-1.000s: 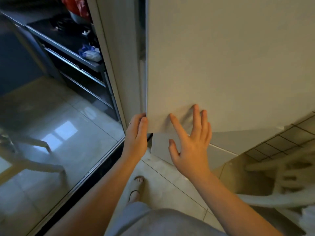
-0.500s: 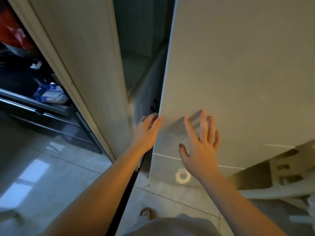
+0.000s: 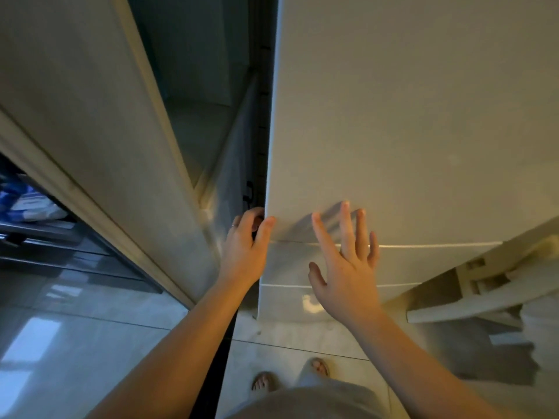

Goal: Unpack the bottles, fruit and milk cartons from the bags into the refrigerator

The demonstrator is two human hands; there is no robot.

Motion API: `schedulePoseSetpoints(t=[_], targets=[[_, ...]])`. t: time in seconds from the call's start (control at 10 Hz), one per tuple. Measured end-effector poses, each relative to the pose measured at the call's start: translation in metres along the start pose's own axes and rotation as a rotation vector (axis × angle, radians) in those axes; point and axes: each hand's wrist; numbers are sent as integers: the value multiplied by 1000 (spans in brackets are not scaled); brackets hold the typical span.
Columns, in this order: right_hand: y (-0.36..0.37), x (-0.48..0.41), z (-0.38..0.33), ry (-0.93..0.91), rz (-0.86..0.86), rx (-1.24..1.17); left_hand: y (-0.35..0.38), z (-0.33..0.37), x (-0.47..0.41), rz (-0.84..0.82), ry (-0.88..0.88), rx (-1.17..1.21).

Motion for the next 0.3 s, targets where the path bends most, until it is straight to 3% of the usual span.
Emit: schedulePoseSetpoints(t=[0.1, 0.2, 0.3], targets=[[-3, 1, 2, -7, -34, 6, 2, -2, 6, -49, -7, -143], [-7, 6, 2, -9, -69, 12, 3, 3, 25, -160, -21, -435], [-5, 23, 8, 17, -136, 36, 8, 4, 48, -179, -25, -527]])
Point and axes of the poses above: each hand's wrist, its own x-axis away from the middle knuckle, its own y-axis out of the palm, z = x × y, and after that the axes turned 7 degrees about -x, right-handed
